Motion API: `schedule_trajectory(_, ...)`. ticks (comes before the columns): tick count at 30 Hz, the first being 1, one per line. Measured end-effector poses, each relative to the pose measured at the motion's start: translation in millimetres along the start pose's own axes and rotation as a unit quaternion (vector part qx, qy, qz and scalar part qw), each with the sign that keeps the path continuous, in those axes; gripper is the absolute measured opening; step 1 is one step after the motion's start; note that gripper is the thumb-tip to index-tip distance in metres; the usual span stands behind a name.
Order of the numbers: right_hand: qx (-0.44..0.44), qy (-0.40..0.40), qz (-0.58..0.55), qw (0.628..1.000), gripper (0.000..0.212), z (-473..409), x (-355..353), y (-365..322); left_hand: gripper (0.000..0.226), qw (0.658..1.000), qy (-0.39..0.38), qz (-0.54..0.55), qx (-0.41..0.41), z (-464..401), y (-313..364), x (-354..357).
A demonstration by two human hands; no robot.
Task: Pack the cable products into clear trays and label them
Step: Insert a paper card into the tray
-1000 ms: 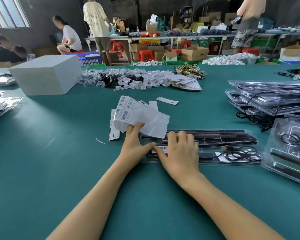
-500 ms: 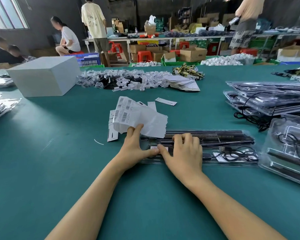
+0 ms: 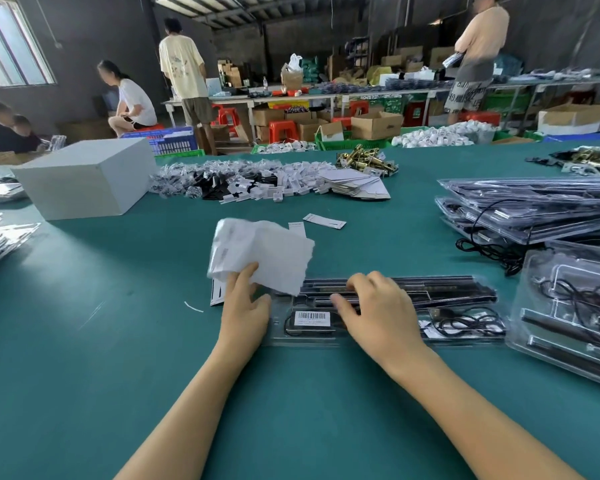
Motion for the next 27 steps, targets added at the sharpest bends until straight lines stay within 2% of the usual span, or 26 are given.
schedule_trajectory(3,-0.024,-0.154,0.066,0.986,0.099,1,10,0,0.052,0.991,0.016,0.121,-0.052,0,-4,1)
schedule_trajectory(5,-0.042,-0.234,0.087,0.967,0.116,7,24,-2,0.053,0.963,0.032,0.239,-0.123,0,-9,4)
schedule_trajectory(7,-0.056,-0.253,0.097,0.961,0.119,12,33,-3,0.054,0.919,0.060,0.344,-0.185,-1,-13,2)
schedule_trajectory(11,-0.067,-0.222,0.100,0.968,0.120,13,35,-2,0.052,0.829,0.094,0.488,-0.257,-5,-18,-7)
schedule_trajectory(14,-0.079,-0.202,0.102,0.971,0.124,12,31,-5,0.043,0.793,0.087,0.535,-0.278,-6,-16,-10)
schedule_trajectory(16,-0.083,-0.188,0.100,0.974,0.120,11,27,-6,0.037,0.789,0.069,0.542,-0.280,-6,-15,-11)
schedule_trajectory(20,-0.080,-0.116,0.109,0.984,0.076,8,13,-5,0.030,0.771,0.044,0.571,-0.280,-5,-11,-8)
schedule_trajectory(23,-0.081,-0.068,0.099,0.989,0.059,2,-4,-6,0.027,0.756,0.026,0.598,-0.264,-6,-8,-5)
schedule_trajectory(27,-0.106,0.047,0.050,0.992,0.044,-11,-49,-5,0.009,0.796,0.020,0.551,-0.249,-6,-12,0)
Point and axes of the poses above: each hand's wrist, its own z-axis away from the middle knuckle, its own x-axis out of the palm, y = z × x, the point moved 4 cm from there along -z, towards the middle knuckle, and after that the axes turned 8 degrees about z, right-handed, at the moved point
